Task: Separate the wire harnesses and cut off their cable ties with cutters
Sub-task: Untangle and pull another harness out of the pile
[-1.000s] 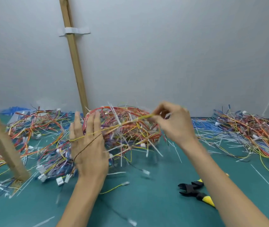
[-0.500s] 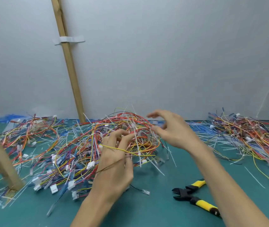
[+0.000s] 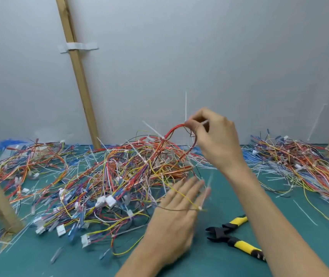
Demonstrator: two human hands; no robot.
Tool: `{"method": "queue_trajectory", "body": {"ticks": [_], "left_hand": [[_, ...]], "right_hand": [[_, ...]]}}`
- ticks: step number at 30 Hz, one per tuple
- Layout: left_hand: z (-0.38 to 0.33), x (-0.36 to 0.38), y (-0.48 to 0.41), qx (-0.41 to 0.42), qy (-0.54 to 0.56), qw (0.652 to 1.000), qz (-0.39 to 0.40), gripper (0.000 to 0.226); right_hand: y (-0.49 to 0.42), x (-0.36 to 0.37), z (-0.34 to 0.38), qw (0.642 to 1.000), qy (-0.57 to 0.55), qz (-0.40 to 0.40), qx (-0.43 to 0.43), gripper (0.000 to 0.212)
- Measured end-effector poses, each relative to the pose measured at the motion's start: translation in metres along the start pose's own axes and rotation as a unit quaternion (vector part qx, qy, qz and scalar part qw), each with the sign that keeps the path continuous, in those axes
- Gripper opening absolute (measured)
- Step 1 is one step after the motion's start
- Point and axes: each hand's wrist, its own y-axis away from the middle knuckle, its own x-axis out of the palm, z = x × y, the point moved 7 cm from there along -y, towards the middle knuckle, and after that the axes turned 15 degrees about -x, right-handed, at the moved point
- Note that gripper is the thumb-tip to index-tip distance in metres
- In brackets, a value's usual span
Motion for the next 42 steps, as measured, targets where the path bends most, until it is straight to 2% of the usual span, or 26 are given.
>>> {"method": "queue_trajectory", "body": {"ticks": [1,3,4,8,12,13,15,16,18,20,24,26,27,28,30,31,33,35,36,39,42], "left_hand": [[0.008,0.010,-0.004,0.008,-0.058,0.998,-0.017,0.050],[0.040,0.038,-0.008,-0.050,-0.054,0.993,0.087,0.050],[0.056,0.046,-0.010,-0.078,-0.061,0.989,0.109,0.052],[0.118,0.054,-0.015,-0.206,-0.091,0.969,0.101,0.051],[0.141,0.046,-0.011,-0.242,-0.134,0.956,0.101,0.057],[0.141,0.042,-0.011,-0.235,-0.160,0.954,0.093,0.061],[0.143,0.041,-0.011,-0.237,-0.157,0.955,0.087,0.067],[0.147,0.048,-0.011,-0.255,-0.130,0.952,0.109,0.061],[0.151,0.056,-0.006,-0.273,-0.039,0.951,0.138,0.048],[0.145,0.064,0.005,-0.269,0.019,0.949,0.164,0.045],[0.108,0.048,0.004,-0.175,-0.016,0.974,0.144,0.051],[0.086,0.031,-0.002,-0.145,0.008,0.980,0.135,0.046],[0.076,0.024,-0.004,-0.115,0.029,0.985,0.122,0.041],[0.064,0.016,-0.005,-0.082,0.056,0.990,0.105,0.035],[0.048,-0.005,-0.002,-0.052,0.118,0.990,0.059,0.025],[0.043,-0.015,0.000,-0.048,0.131,0.990,0.032,0.024],[0.037,-0.030,0.003,-0.036,0.135,0.990,-0.013,0.020],[0.036,-0.039,0.005,-0.034,0.123,0.991,-0.049,0.023],[0.037,-0.043,0.006,-0.033,0.121,0.990,-0.067,0.029],[0.029,-0.061,0.013,0.010,0.202,0.970,-0.134,0.038],[0.027,-0.084,0.023,0.039,0.257,0.929,-0.262,0.040]], "right_hand": [[0.002,0.001,-0.001,1.000,0.005,0.017,0.011,0.011],[0.003,-0.005,-0.008,0.999,0.012,0.037,0.037,0.013],[0.002,-0.013,-0.010,0.998,0.016,0.033,0.041,0.014],[-0.012,-0.051,0.010,0.999,0.024,-0.025,-0.029,0.012],[-0.012,-0.051,0.035,0.991,0.046,-0.059,-0.114,0.010],[-0.010,-0.042,0.027,0.994,0.051,-0.033,-0.092,0.012],[0.003,-0.016,-0.006,0.993,0.053,0.109,0.017,0.015],[0.014,-0.006,-0.022,0.980,0.046,0.179,0.070,0.015],[0.028,0.001,-0.043,0.959,0.015,0.258,0.119,0.012],[0.033,0.000,-0.050,0.945,-0.020,0.302,0.124,0.019],[0.049,0.004,-0.044,0.893,-0.061,0.428,0.129,0.059],[0.054,0.013,-0.034,0.872,-0.096,0.471,0.091,0.054],[0.050,0.016,-0.028,0.881,-0.123,0.451,0.067,0.046],[0.044,0.018,-0.023,0.903,-0.151,0.399,0.051,0.038],[0.028,0.015,-0.017,0.943,-0.224,0.240,0.049,0.028],[0.023,0.014,-0.012,0.946,-0.268,0.174,0.044,0.027],[0.018,0.019,-0.001,0.921,-0.375,0.102,0.037,0.028],[0.021,0.036,-0.003,0.874,-0.472,0.058,0.097,0.028],[0.028,0.045,-0.012,0.866,-0.477,0.035,0.147,0.027],[0.060,0.054,-0.062,0.895,-0.322,0.006,0.308,0.029],[0.081,0.049,-0.094,0.860,-0.305,0.044,0.407,0.029]]}}
